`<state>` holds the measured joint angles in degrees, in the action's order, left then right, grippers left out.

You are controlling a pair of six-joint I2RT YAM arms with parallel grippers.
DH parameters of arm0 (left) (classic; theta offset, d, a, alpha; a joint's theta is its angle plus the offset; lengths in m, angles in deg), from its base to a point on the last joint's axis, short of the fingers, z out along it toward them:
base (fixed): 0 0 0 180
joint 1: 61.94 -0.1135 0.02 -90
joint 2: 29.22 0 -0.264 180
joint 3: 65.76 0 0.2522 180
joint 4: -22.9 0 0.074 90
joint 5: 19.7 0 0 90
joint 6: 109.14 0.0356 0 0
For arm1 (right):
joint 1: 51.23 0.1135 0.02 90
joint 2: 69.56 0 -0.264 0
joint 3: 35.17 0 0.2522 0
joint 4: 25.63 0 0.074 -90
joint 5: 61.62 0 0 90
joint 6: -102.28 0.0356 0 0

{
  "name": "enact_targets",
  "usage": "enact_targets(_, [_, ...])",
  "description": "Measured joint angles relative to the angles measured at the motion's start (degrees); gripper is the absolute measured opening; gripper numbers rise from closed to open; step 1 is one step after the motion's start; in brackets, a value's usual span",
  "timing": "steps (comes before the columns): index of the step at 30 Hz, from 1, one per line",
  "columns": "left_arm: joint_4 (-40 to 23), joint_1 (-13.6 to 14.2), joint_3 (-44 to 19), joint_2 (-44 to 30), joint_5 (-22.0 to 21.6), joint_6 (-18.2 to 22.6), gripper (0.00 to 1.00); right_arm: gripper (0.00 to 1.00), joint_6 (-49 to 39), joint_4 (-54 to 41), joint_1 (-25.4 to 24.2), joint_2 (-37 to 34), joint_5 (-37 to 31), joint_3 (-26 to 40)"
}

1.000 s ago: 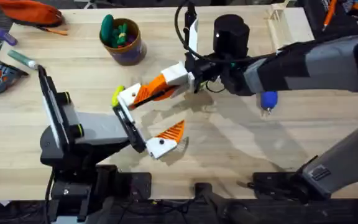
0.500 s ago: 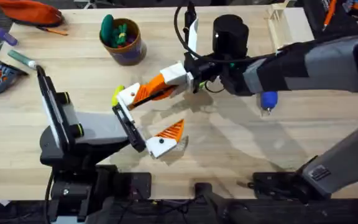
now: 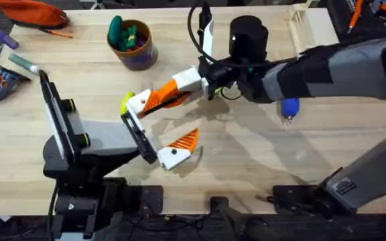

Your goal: Pick up the gripper from the table and insert it into the empty holder that is missing its gripper. Then pick up a screw, insert it into the mounting hole, and use the screwdriver to tighten it. Finally, clean up the table by picking up the vegetable and placing it into the bucket.

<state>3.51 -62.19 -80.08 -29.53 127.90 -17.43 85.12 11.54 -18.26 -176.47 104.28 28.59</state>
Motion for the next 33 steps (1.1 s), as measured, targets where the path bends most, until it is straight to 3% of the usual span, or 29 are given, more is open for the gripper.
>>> enact_targets(33, [-0.11,0.02,-0.02,0.02,1.13,0.9,0.985,0.009,-2.42,-1.72,-0.9,0.0,3.62,0.96])
